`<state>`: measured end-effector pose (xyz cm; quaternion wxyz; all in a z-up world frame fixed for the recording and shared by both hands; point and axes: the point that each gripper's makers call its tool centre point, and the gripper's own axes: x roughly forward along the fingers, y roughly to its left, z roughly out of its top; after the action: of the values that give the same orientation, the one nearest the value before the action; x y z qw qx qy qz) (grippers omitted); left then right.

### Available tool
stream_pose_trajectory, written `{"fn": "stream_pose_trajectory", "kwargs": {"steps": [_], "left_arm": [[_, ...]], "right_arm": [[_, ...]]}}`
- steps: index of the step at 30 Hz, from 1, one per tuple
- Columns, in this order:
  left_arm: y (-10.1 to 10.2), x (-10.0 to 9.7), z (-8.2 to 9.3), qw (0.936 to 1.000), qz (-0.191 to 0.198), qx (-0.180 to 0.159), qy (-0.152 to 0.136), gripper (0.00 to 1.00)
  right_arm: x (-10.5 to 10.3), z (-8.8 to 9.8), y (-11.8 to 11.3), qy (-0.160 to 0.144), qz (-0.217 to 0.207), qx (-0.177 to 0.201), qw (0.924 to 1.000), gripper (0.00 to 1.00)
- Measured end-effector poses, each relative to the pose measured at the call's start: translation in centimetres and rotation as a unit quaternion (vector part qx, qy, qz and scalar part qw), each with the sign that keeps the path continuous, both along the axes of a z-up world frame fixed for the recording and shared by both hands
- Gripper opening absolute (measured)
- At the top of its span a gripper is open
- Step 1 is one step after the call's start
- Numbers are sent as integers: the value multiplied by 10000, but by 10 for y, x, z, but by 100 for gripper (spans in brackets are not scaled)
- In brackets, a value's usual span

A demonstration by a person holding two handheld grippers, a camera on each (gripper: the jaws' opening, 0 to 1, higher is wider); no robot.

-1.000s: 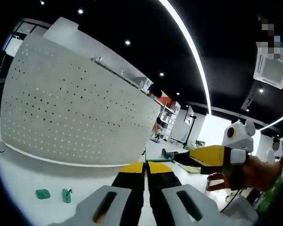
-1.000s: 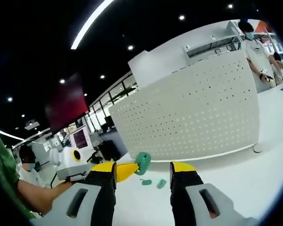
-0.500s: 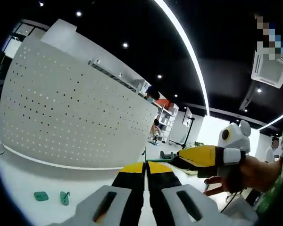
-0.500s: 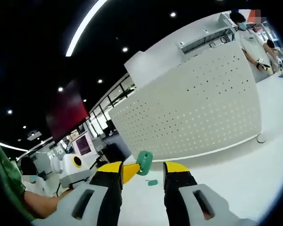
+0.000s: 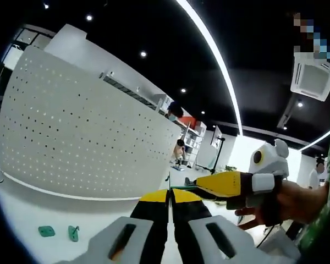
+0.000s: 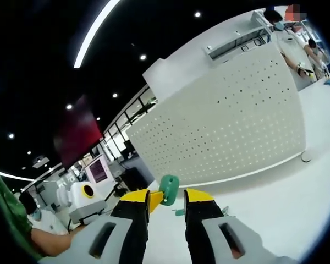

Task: Insert the hook assembly into the mounting plate slot until the hook locks in place.

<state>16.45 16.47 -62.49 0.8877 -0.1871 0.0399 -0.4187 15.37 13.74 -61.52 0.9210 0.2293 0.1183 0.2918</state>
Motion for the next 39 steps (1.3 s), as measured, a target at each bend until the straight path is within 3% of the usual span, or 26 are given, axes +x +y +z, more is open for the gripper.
{"fn": "stream_pose_trajectory", "kwargs": {"steps": [22, 26, 39], "left_arm": [[-6, -7, 8, 9998, -23, 58, -196, 1], [-7, -8, 9, 9998, -6, 61, -212, 1], [-9, -11, 14, 9994, 37, 97, -332, 1]], "right_arm": [[2, 2, 2, 100, -28, 165, 9998, 13], [1, 3, 4, 145, 60, 213, 9996, 5], [3, 7, 1, 79, -43, 291, 9995, 5]]}}
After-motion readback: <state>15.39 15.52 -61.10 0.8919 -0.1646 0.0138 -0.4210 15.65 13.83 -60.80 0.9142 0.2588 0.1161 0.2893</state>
